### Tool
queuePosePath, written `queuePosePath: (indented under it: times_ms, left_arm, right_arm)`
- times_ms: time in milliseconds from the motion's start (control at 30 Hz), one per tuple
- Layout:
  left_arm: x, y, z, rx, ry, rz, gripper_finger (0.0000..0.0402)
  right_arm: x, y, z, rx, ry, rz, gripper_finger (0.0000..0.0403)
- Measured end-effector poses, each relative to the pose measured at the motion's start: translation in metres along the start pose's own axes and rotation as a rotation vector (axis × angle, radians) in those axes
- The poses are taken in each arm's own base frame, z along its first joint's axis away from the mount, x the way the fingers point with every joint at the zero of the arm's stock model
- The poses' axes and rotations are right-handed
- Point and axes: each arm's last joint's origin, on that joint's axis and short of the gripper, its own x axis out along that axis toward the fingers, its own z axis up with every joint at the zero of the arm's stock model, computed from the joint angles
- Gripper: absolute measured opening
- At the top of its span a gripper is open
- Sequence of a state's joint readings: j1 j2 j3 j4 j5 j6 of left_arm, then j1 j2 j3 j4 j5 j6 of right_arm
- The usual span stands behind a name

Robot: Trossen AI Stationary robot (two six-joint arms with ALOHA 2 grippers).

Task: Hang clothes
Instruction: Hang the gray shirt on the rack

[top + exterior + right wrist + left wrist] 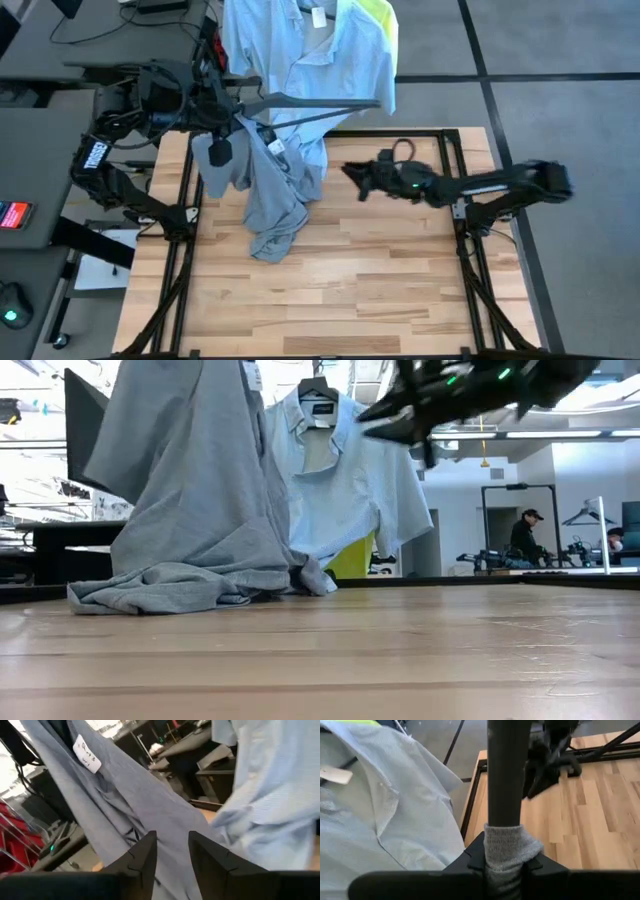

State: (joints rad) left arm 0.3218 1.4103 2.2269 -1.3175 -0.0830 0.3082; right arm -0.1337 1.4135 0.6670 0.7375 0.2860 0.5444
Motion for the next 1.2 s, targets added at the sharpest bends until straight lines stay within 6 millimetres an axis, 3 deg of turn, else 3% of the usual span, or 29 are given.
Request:
queuePosePath:
  times_ms: [167, 333, 433, 567, 800, 933, 1000, 1100, 1200]
  left_arm:
    - [0.014, -0.001, 0.001, -0.021, 0.034, -0.019, 0.0023]
    - [0.026, -0.002, 0.004, -0.025, 0.048, -0.025, 0.0023]
    - [0.029, -0.002, 0.006, -0.012, 0.039, -0.024, 0.0023]
    - [0.029, -0.001, 0.010, -0.003, -0.010, -0.030, 0.0023]
    - [0.029, -0.001, 0.011, -0.004, -0.017, -0.031, 0.0023]
    - [0.029, -0.001, 0.011, 0.000, -0.017, -0.032, 0.0023]
    - [0.029, -0.001, 0.010, 0.000, -0.016, -0.032, 0.0023]
    - [0.029, -0.001, 0.010, 0.000, -0.014, -0.032, 0.0023]
    - [0.026, -0.001, 0.008, 0.012, 0.009, -0.016, 0.0023]
  right_arm:
    - [0.053, 0.015, -0.007, -0.123, 0.019, 0.097, 0.0183]
    - [0.090, 0.031, 0.022, -0.217, -0.087, 0.112, 0.0231]
    - [0.110, 0.031, 0.030, -0.245, -0.053, 0.073, 0.0239]
    - [0.132, 0.031, 0.027, -0.246, -0.001, 0.076, 0.0238]
    - [0.155, 0.033, 0.030, -0.247, -0.020, 0.091, 0.0230]
    - [0.164, 0.032, 0.031, -0.246, -0.014, 0.073, 0.0201]
    - [0.165, 0.032, 0.031, -0.250, 0.023, 0.047, 0.0156]
    - [0.164, 0.027, 0.030, -0.270, 0.063, 0.016, 0.0042]
    - [0.161, 0.023, 0.037, -0.300, 0.081, -0.010, 0.0012]
